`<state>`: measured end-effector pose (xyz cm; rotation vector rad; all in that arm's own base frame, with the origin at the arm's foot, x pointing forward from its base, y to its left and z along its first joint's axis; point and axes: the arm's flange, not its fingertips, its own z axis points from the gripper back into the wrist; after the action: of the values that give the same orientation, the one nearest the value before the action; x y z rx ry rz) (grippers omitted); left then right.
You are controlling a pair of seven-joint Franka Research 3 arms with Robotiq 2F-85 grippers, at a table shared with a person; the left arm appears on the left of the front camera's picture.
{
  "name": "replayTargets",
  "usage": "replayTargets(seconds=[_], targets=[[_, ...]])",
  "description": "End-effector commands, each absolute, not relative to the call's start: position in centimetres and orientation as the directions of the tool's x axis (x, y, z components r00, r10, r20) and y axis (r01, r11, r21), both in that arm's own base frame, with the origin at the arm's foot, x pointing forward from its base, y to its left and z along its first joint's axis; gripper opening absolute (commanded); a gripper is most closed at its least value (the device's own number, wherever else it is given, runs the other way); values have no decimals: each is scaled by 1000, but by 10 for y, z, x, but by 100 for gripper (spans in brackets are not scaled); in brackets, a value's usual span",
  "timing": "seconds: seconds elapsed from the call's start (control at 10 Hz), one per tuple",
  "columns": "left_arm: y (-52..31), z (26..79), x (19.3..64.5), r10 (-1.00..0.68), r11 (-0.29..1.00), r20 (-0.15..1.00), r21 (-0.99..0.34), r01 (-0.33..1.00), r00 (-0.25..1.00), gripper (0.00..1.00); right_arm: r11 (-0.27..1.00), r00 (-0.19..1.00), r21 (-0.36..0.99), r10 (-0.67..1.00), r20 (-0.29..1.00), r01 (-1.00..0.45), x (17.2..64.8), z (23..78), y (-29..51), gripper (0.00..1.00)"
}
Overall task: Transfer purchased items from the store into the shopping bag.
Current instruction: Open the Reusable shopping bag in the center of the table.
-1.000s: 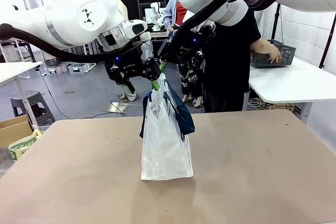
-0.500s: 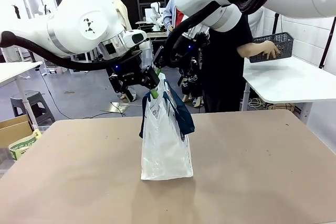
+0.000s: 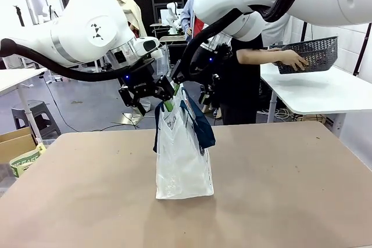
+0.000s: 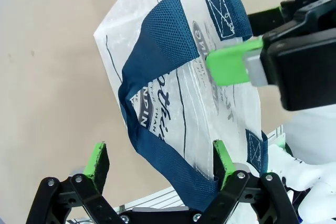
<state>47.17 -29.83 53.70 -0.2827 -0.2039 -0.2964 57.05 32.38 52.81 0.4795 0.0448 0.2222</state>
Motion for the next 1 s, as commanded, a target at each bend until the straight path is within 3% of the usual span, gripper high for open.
replayTargets(seconds=[0.0,0.2,0.3,0.9], targets=[[-296,533,473,-293,896,254,-265,358,922,100,873,975,464,209,-72,-152,575,525,326,100],[-299,536,472,-266,915,239,-242,322,934,100,886,968,452,198,-155,-108,576,533,330,100],[-299,536,472,-266,915,239,-242,322,934,100,871,972,455,231,-52,-183,568,518,324,100],[-308,545,478,-248,923,205,-246,295,947,100,916,969,372,210,-129,-149,574,532,341,100]])
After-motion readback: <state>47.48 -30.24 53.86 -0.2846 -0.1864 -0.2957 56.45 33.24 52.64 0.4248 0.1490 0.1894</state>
